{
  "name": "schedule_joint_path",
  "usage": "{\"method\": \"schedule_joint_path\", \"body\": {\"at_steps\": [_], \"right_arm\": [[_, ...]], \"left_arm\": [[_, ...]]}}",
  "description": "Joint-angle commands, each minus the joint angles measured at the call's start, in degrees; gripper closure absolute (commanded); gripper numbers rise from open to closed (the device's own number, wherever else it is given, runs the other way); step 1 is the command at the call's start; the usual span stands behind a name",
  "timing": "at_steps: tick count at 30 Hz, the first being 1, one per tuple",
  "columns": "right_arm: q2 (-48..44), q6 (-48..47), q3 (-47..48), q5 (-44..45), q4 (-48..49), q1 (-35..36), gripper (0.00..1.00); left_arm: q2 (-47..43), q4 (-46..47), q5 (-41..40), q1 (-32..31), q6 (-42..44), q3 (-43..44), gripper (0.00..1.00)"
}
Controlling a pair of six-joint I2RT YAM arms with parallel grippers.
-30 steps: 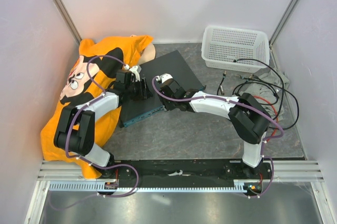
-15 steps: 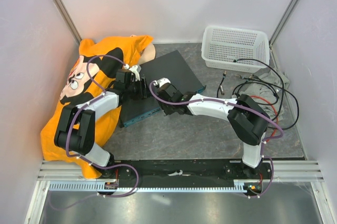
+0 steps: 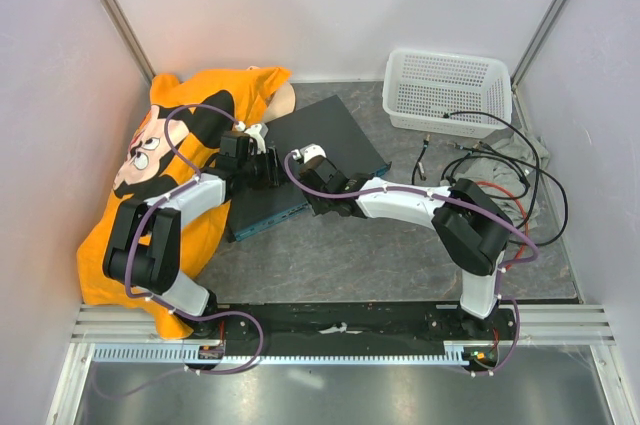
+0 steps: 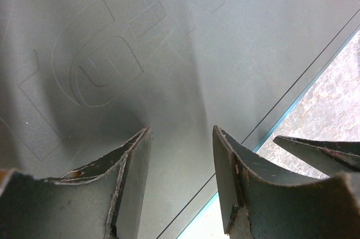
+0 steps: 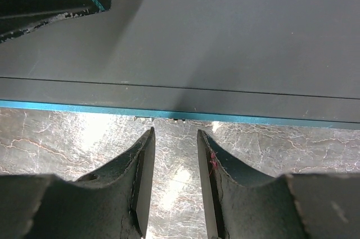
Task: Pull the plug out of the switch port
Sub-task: Adjust the switch port at the center of the board.
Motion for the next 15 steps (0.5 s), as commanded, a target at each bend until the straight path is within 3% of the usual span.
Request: {"method": "schedule_joint_path", "body": {"at_steps": [1,15], "right_arm": [[0.09,-0.42,0.94,1.38,2.16,-0.3,0.57],[3.26,0.46,3.14,0.24,2.33,-1.53,0.57]], "left_arm": [[1.03,-2.2,-2.38,0.48,-0.12,-1.38,0.44],[2.0,-2.46,-2.12,1.27,-0.29,-0.94,0.44]]}}
